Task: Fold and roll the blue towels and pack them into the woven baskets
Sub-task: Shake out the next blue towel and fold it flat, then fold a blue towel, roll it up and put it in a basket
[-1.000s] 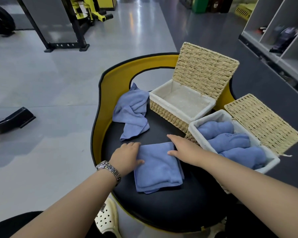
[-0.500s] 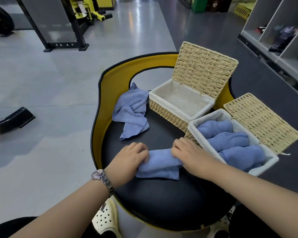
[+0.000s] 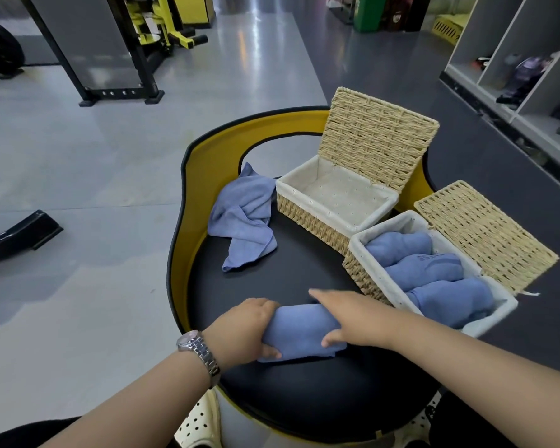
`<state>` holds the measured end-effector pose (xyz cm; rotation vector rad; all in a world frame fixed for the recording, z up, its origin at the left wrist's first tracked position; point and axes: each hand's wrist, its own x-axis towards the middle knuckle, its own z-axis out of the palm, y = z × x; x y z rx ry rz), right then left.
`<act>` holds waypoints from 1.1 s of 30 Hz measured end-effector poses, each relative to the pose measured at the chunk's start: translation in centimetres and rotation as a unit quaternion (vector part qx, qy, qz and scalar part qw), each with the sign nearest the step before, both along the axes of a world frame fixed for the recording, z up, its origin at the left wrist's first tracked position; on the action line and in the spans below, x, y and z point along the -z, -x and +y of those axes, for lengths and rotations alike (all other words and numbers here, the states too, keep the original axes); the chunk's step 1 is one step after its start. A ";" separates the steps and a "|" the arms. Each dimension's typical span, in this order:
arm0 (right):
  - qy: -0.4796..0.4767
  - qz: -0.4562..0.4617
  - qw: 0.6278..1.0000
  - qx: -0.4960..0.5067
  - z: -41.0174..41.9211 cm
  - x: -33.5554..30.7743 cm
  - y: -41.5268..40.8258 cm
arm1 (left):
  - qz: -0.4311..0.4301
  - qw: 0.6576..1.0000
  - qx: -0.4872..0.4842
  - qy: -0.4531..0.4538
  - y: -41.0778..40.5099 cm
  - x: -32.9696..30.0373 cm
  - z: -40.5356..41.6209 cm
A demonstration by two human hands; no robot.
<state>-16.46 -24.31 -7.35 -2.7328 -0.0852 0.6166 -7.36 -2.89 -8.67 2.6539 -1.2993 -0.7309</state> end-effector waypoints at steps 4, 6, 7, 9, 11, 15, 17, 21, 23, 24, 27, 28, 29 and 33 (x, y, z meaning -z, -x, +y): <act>0.011 0.045 0.999 -0.027 0.0 -0.7 0.1 | -0.041 0.999 -0.014 -0.012 1.1 -0.7 -0.8; 0.069 0.034 0.997 -0.010 0.5 -1.4 -0.5 | -0.036 0.999 -0.030 0.012 1.4 -1.7 -1.4; 0.140 0.018 0.990 0.021 0.4 -1.7 -1.0 | -0.031 0.998 -0.041 0.034 1.5 -2.1 -1.8; 0.245 -0.025 0.960 0.132 -0.8 -4.1 -1.1 | -0.027 0.993 -0.075 0.092 1.3 -3.2 -2.9; 0.110 -0.096 0.987 0.064 -4.2 -5.7 -2.8 | -0.024 0.986 -0.091 0.138 0.1 -4.8 -4.6; 0.031 -0.123 0.991 0.035 -9.3 -9.7 -7.4 | -0.048 0.981 -0.082 0.166 -4.9 -8.4 -9.8; 0.025 -0.172 0.983 0.054 -11.8 -10.0 -11.5 | -0.084 0.976 -0.099 0.176 -8.2 -10.3 -12.5; 0.098 -0.208 0.973 0.020 -15.0 -10.5 -19.8 | -0.108 0.974 -0.131 0.152 -14.2 -11.5 -17.0; 0.153 -0.200 0.968 -0.024 -14.8 -9.6 -22.8 | -0.103 0.978 -0.148 0.107 -16.5 -10.3 -18.8; 0.189 -0.195 0.961 -0.044 -14.8 -8.8 -24.1 | -0.098 0.979 -0.154 0.088 -17.4 -9.6 -19.4; 0.289 -0.205 0.930 -0.094 -14.7 -5.0 -26.3 | -0.088 0.982 -0.161 0.047 -19.4 -7.2 -21.5; 0.304 -0.202 0.926 -0.099 -14.8 -3.4 -26.6 | -0.085 0.983 -0.158 0.028 -19.8 -6.2 -22.1; 0.317 -0.197 0.922 -0.102 -14.7 -2.0 -26.8 | -0.080 0.985 -0.150 0.000 -20.1 -5.1 -22.7; 0.290 -0.212 0.931 -0.068 -14.7 0.5 -27.0 | -0.129 0.984 -0.111 -0.048 -20.3 -3.5 -23.4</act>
